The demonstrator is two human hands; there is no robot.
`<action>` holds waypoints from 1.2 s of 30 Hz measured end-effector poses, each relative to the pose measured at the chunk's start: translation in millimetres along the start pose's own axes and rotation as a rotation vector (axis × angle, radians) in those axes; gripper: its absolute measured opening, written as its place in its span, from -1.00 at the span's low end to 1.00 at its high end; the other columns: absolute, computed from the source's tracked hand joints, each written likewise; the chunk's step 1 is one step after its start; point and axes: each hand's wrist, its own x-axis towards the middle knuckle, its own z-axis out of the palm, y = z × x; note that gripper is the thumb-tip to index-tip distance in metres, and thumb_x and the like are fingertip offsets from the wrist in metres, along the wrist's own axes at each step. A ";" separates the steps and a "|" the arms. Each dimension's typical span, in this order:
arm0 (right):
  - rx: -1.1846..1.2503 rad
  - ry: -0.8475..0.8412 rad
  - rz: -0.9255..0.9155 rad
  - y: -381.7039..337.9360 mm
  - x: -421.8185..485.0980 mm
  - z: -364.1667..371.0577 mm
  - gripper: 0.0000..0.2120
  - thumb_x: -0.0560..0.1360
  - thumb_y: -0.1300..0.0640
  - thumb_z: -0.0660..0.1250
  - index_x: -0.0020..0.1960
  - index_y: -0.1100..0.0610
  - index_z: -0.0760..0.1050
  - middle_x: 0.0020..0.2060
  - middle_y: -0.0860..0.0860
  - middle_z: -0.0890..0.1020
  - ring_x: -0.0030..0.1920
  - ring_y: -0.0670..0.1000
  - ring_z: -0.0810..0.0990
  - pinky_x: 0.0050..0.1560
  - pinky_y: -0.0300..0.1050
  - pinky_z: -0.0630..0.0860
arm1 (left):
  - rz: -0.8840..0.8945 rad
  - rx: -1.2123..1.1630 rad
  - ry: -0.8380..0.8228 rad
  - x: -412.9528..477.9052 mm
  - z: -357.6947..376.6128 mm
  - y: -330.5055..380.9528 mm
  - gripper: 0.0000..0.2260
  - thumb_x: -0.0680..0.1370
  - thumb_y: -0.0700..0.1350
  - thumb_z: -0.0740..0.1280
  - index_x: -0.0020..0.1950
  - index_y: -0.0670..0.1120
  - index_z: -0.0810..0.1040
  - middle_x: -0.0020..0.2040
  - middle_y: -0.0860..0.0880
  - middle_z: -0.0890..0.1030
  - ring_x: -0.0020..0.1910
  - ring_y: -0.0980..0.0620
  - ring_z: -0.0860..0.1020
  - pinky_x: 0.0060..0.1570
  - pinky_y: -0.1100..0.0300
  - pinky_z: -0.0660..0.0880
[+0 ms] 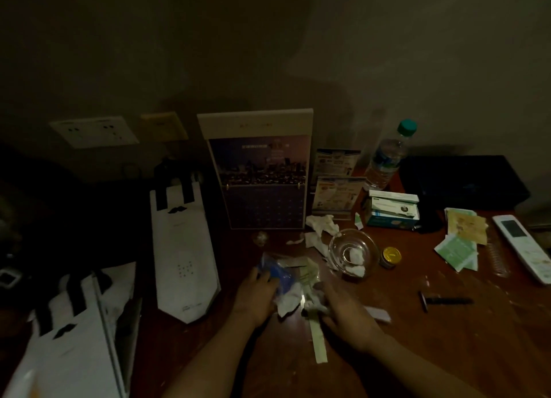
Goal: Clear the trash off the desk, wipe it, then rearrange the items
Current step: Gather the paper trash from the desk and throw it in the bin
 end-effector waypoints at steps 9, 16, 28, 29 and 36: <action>-0.500 0.025 -0.016 -1.3 38.5 27.0 0.20 0.04 -0.54 0.36 0.48 0.13 0.22 0.42 0.27 0.27 0.38 0.31 0.28 0.25 0.22 0.29 | -0.457 -0.314 -0.023 -5.3 10.0 -8.5 -0.09 0.47 0.16 0.39 0.57 0.07 -0.19 0.56 -0.10 0.10 0.53 -0.14 0.07 0.47 -0.16 0.01; -0.491 -0.071 0.013 3.8 83.6 21.7 0.58 -0.27 -0.48 0.48 0.55 0.20 -0.04 0.48 0.33 0.05 0.49 0.29 -0.07 0.50 0.18 -0.10 | -0.432 -0.181 0.047 -1.0 9.9 -11.9 -0.09 0.46 0.18 0.38 0.58 -0.02 -0.14 0.56 -0.10 -0.04 0.51 -0.18 0.01 0.47 -0.09 0.05; -0.539 -0.125 0.256 -12.0 124.8 -3.9 0.30 0.26 -0.41 0.38 0.46 0.16 -0.49 0.28 0.42 -0.50 0.40 0.43 -0.42 0.17 0.31 -0.62 | -0.356 -0.078 0.074 7.7 13.7 -24.0 -0.21 0.57 0.05 0.27 0.57 -0.08 -0.22 0.49 -0.11 -0.40 0.52 -0.23 -0.27 0.43 -0.16 -0.30; -0.559 -0.147 0.266 -12.3 125.8 -5.9 0.29 0.25 -0.42 0.38 0.49 0.16 -0.44 0.34 0.42 -0.43 0.42 0.43 -0.37 0.20 0.33 -0.57 | -0.354 -0.068 0.042 9.0 13.8 -25.2 -0.23 0.59 0.04 0.24 0.57 -0.07 -0.23 0.46 -0.09 -0.43 0.52 -0.22 -0.29 0.44 -0.16 -0.31; -0.541 -0.134 0.130 -16.6 126.6 -4.0 0.09 0.27 -0.17 0.51 0.51 0.20 -0.07 0.45 0.25 0.12 0.43 0.25 0.15 0.44 0.18 0.13 | -0.363 -0.054 -0.003 15.5 18.4 -28.0 -0.12 0.52 0.15 0.32 0.56 -0.06 -0.24 0.53 -0.12 -0.36 0.52 -0.22 -0.29 0.37 -0.16 -0.39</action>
